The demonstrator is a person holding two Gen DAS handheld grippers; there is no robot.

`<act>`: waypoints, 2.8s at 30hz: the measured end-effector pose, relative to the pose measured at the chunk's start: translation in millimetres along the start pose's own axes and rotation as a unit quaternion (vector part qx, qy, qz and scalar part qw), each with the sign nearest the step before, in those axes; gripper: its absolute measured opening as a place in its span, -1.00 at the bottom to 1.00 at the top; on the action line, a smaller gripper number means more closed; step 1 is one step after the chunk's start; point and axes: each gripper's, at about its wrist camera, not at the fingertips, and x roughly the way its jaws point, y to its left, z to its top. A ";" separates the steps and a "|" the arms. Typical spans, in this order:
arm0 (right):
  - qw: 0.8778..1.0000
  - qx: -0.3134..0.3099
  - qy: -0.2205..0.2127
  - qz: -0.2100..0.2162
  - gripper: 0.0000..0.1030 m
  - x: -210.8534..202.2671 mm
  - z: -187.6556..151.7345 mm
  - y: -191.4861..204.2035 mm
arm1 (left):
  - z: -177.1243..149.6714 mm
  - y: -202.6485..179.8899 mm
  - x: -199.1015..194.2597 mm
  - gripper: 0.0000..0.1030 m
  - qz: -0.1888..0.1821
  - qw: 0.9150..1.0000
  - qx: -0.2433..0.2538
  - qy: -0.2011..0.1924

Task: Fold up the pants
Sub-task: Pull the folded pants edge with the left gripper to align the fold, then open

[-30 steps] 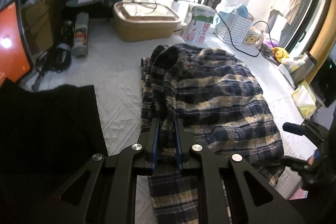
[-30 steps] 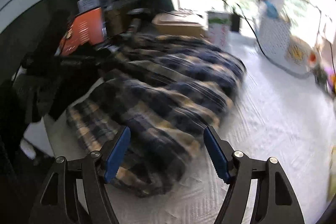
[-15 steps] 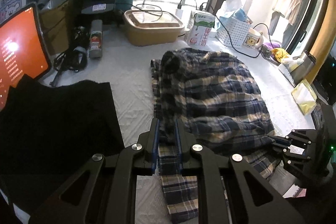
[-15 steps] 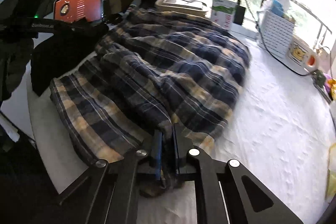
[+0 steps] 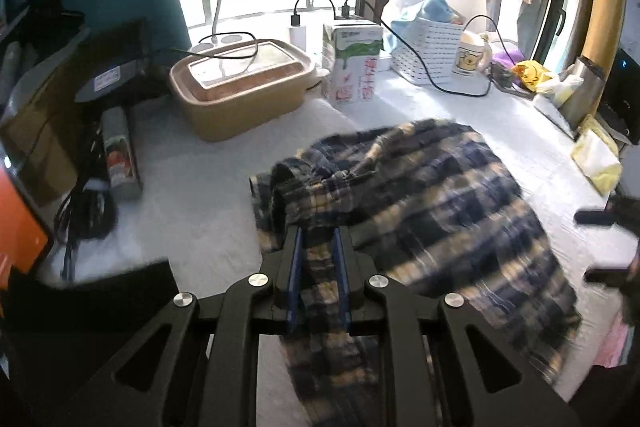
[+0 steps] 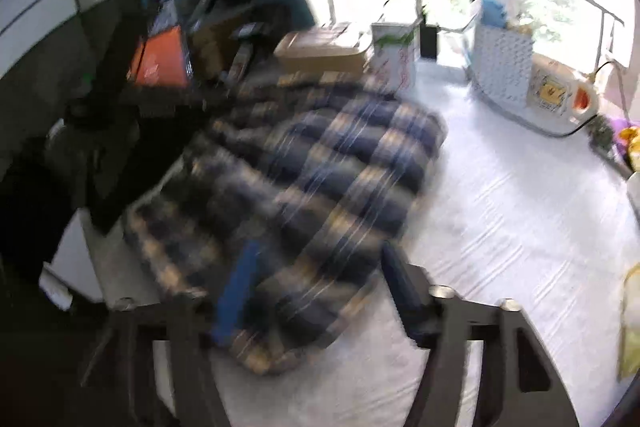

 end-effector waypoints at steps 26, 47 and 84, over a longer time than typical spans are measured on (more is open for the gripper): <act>0.995 -0.059 0.079 -0.002 -0.79 166.5 109.6 -48.6 | 25.3 33.9 63.8 0.01 0.034 0.999 0.040 0.003; 0.993 -0.087 0.076 0.010 -0.80 146.0 85.4 -6.0 | 8.6 21.7 49.1 0.01 -0.078 0.997 0.002 0.008; 0.989 -0.091 0.104 0.052 0.11 41.1 -9.1 -1.3 | -57.1 26.4 -29.9 -0.04 -0.049 0.998 -0.027 0.028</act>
